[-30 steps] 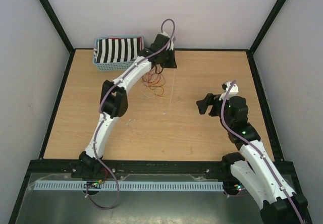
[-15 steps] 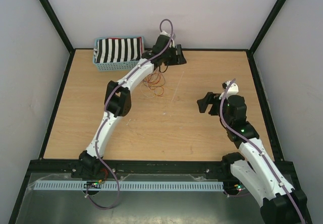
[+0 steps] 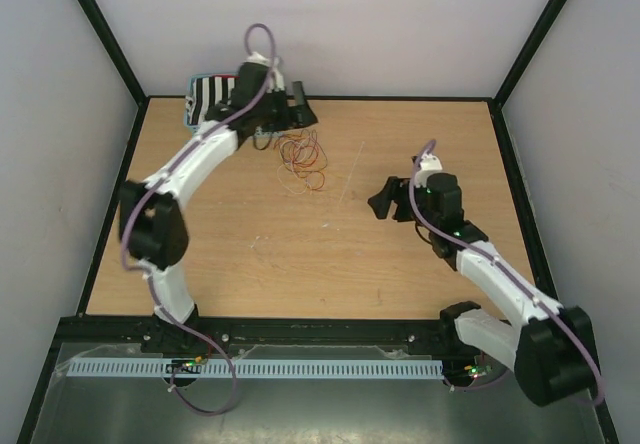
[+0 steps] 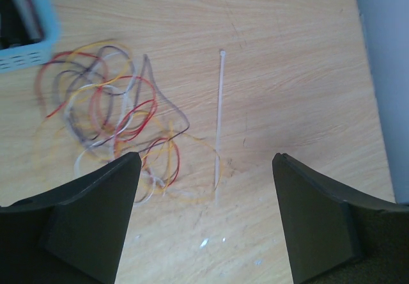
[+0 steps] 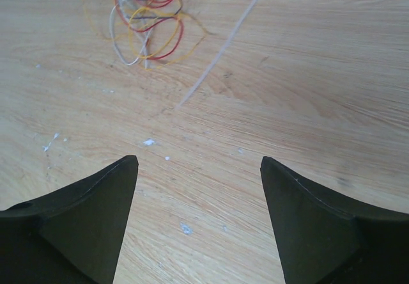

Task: Zip-tie the wires
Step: Place the ribbon at the center of the board, then untie the cable at the center of the board.

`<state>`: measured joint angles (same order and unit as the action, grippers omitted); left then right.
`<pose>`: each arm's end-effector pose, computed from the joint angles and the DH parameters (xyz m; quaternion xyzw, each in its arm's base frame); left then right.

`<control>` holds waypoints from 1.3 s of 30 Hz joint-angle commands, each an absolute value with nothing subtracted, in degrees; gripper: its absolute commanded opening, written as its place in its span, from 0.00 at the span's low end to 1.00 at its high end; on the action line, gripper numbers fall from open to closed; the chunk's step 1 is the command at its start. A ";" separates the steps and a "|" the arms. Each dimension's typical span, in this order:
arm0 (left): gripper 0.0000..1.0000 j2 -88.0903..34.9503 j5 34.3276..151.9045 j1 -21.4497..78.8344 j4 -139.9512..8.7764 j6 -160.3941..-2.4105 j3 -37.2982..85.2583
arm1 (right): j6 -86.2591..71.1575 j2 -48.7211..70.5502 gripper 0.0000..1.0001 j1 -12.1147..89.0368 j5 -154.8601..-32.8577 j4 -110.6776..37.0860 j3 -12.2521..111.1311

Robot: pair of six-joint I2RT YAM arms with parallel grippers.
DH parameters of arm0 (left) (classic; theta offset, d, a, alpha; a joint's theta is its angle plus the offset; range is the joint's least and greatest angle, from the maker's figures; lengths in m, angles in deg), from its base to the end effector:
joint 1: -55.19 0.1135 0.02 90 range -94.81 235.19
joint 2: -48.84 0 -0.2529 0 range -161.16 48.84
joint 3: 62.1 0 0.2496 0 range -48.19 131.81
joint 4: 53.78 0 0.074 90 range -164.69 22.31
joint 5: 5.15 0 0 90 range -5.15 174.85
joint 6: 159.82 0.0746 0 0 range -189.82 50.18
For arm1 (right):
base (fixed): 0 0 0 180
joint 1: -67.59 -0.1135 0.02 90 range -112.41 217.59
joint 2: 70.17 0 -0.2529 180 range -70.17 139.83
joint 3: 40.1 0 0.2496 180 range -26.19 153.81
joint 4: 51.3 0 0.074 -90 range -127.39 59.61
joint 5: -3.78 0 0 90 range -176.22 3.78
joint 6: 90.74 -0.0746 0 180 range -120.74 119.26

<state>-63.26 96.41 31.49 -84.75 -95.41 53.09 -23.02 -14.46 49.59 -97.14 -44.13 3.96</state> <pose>0.4467 -0.2124 0.2925 0.0379 0.8530 -0.2925 0.4306 0.2442 0.0942 0.2245 -0.0251 0.8110 0.2721 0.5173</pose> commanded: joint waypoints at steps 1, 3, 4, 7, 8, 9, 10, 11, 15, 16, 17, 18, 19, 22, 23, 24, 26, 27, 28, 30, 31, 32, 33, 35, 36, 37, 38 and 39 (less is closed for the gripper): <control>0.87 -48.17 97.21 36.41 -81.27 -96.63 38.55 | -23.04 -6.20 0.88 45.90 -100.28 -54.29 8.83; 0.87 -42.38 99.07 39.42 -80.87 -97.88 31.64 | -21.41 -0.66 0.88 44.37 -100.70 -57.13 11.54; 0.87 -38.89 100.08 40.67 -80.77 -98.21 28.28 | -20.60 2.09 0.88 43.71 -100.84 -58.00 13.12; 0.87 -31.89 102.15 43.37 -81.10 -97.96 19.91 | -17.53 10.70 0.88 42.39 -101.51 -59.75 19.26; 0.88 -29.70 102.97 44.17 -81.23 -98.01 17.16 | -16.69 13.42 0.88 42.04 -101.92 -60.14 21.62; 0.89 -27.57 103.96 45.09 -81.30 -98.11 14.73 | -15.97 16.43 0.88 41.80 -102.48 -60.38 23.65; 0.89 -25.74 104.97 45.96 -81.40 -98.20 12.17 | -15.42 19.30 0.88 41.70 -103.39 -60.16 26.13; 0.89 -23.93 105.59 46.73 -81.59 -98.21 9.83 | -15.07 22.03 0.88 41.67 -104.23 -59.95 28.48; 0.90 -18.32 107.00 49.17 -83.26 -97.35 2.37 | -14.36 32.18 0.86 40.63 -105.21 -58.93 37.25; 0.90 -17.33 107.61 49.74 -83.63 -97.00 1.13 | -13.81 34.24 0.86 40.14 -105.09 -58.92 39.07; 0.90 -16.54 108.03 50.28 -84.03 -96.85 0.16 | -12.97 36.21 0.86 39.51 -104.91 -58.86 41.03; 0.90 -15.87 108.46 50.78 -84.42 -96.57 -0.64 | -11.85 38.35 0.86 38.84 -104.54 -58.21 43.04; 0.90 -15.44 108.83 51.26 -84.87 -96.28 -1.31 | -10.95 40.30 0.86 38.17 -103.74 -57.51 45.20; 0.90 -14.59 110.50 52.93 -85.72 -95.86 -2.55 | -9.47 45.81 0.83 37.19 -101.85 -55.26 50.93; 0.90 -14.41 111.04 53.44 -85.82 -95.76 -2.90 | -9.44 47.10 0.82 37.09 -101.40 -54.93 52.25; 0.90 -14.25 111.35 53.80 -85.94 -95.70 -3.25 | -9.39 48.11 0.81 37.02 -100.95 -54.89 53.26; 0.90 -14.01 111.91 54.36 -85.89 -95.46 -3.68 | -8.86 49.49 0.79 36.79 -99.64 -54.48 54.80; 0.90 -13.98 112.14 54.52 -85.98 -95.23 -3.79 | -8.28 49.88 0.79 36.72 -99.10 -54.15 55.45; 0.90 -14.01 112.23 54.61 -86.08 -95.11 -3.92 | -7.66 50.09 0.76 36.69 -98.68 -53.74 55.94; 0.90 -14.21 112.28 54.83 -86.11 -94.82 -4.08 | -6.49 50.18 0.73 36.64 -97.87 -52.66 56.59; 0.90 -14.36 112.34 54.96 -86.11 -94.74 -4.15 | -6.11 49.93 0.71 36.65 -97.57 -51.85 56.88; 0.90 -14.60 112.43 55.01 -86.10 -94.66 -4.11 | -5.76 49.51 0.71 36.66 -97.48 -51.06 56.94; 0.90 -14.75 112.47 55.06 -86.10 -94.65 -4.14 | -5.41 48.82 0.71 36.63 -97.40 -50.47 56.76; 0.90 -15.37 112.57 55.19 -85.92 -94.57 -4.16 | -5.04 47.05 0.71 36.63 -96.17 -49.25 55.78; 0.90 -15.59 112.62 55.19 -85.77 -94.57 -4.16 | -4.78 45.58 0.71 36.65 -95.43 -49.04 54.86; 0.90 -15.85 112.67 55.19 -85.66 -94.56 -4.16 | -4.54 44.57 0.71 36.65 -94.57 -48.73 54.03; 0.90 -16.01 112.71 55.19 -85.43 -94.56 -4.16 | -4.13 43.58 0.71 36.63 -93.95 -48.48 53.21; 0.89 -16.22 112.79 55.19 -85.26 -94.62 -4.16 | -3.78 42.89 0.71 36.65 -93.24 -48.21 52.55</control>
